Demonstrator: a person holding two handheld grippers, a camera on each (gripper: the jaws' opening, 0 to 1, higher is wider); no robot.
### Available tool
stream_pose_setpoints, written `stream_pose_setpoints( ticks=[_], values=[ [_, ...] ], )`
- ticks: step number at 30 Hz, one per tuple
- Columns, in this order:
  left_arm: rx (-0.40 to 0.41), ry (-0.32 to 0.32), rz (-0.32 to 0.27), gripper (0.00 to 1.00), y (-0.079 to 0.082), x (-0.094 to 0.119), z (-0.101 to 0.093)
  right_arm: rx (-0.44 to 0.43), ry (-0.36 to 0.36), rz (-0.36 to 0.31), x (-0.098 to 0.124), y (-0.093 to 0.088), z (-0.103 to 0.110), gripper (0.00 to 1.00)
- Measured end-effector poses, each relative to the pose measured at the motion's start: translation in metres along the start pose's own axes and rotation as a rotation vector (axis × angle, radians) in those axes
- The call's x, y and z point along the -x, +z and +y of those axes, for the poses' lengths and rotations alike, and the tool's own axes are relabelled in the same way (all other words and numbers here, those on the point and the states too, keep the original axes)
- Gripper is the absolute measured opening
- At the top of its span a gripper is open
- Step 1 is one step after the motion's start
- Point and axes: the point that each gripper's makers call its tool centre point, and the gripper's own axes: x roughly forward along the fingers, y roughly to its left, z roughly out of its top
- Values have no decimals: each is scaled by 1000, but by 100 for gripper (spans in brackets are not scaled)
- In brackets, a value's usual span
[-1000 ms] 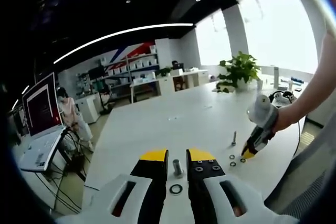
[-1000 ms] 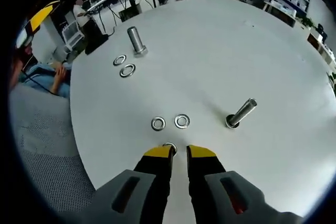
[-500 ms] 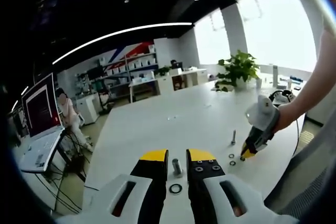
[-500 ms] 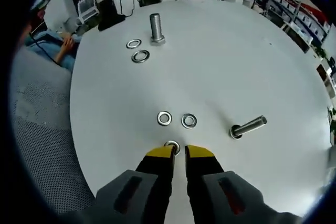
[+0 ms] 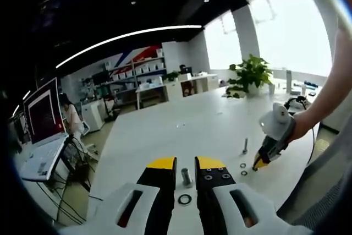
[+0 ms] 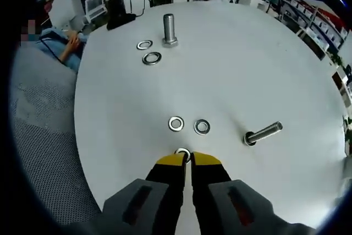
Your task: Place the washer onto the threaded stud by aligning its center hole with the stud, sliding it down to the base, and recovering from edge contact or off-axis alignment until the washer reaches the visible bottom stop.
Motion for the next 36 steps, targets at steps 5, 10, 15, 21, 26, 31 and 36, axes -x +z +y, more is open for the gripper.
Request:
stream_pose_setpoints(
  ticks=[5, 10, 15, 21, 26, 31, 36],
  values=[
    [-5, -4, -10, 11, 2, 0, -1, -33, 10, -7, 0, 0, -1, 5],
    [-9, 0, -9, 11, 2, 1, 0, -46, 0, -15, -1, 0, -1, 4],
    [-9, 3, -7, 11, 2, 1, 0, -62, -6, -27, -1, 0, -2, 4],
    [-12, 3, -4, 11, 1, 0, 0, -168, -4, -45, 0, 0, -5, 4],
    [-14, 3, -1, 11, 1, 0, 0, -158, -8, -52, 1, 2, -4, 3],
    [-15, 5, -2, 11, 1, 0, 1, -179, -10, -86, 6, 10, -7, 3],
    [-13, 6, 2, 11, 0, -1, 2, -179, -12, -100, 9, 15, -12, 3]
  ],
)
